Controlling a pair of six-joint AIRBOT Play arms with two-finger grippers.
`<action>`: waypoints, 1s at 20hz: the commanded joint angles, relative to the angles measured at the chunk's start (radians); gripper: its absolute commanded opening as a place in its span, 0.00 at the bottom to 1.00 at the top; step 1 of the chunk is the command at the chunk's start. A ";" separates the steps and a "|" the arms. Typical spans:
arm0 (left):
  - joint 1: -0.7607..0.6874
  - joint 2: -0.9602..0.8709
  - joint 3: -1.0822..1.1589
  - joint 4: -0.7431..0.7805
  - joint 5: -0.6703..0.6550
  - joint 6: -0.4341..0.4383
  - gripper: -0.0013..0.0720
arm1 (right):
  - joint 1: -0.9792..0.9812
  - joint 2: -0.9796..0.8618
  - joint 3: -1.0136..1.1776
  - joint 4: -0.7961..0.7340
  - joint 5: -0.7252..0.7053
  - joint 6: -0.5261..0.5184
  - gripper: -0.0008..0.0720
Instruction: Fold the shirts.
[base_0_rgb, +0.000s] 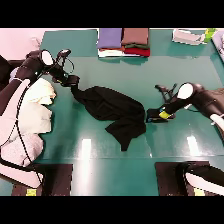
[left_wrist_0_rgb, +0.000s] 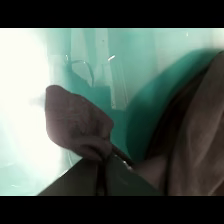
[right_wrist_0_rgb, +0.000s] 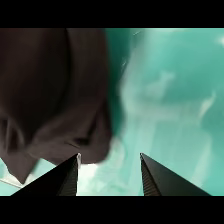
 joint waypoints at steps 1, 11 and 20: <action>0.000 0.001 0.002 0.003 -0.004 0.000 0.06 | 0.089 -0.066 -0.047 0.057 -0.093 -0.004 0.61; 0.003 0.250 0.072 0.167 0.055 0.000 0.06 | 0.014 0.098 0.312 -0.299 0.036 0.043 0.04; 0.003 0.776 0.212 0.163 0.187 0.000 0.06 | -0.248 0.395 0.802 -0.320 0.094 0.010 0.03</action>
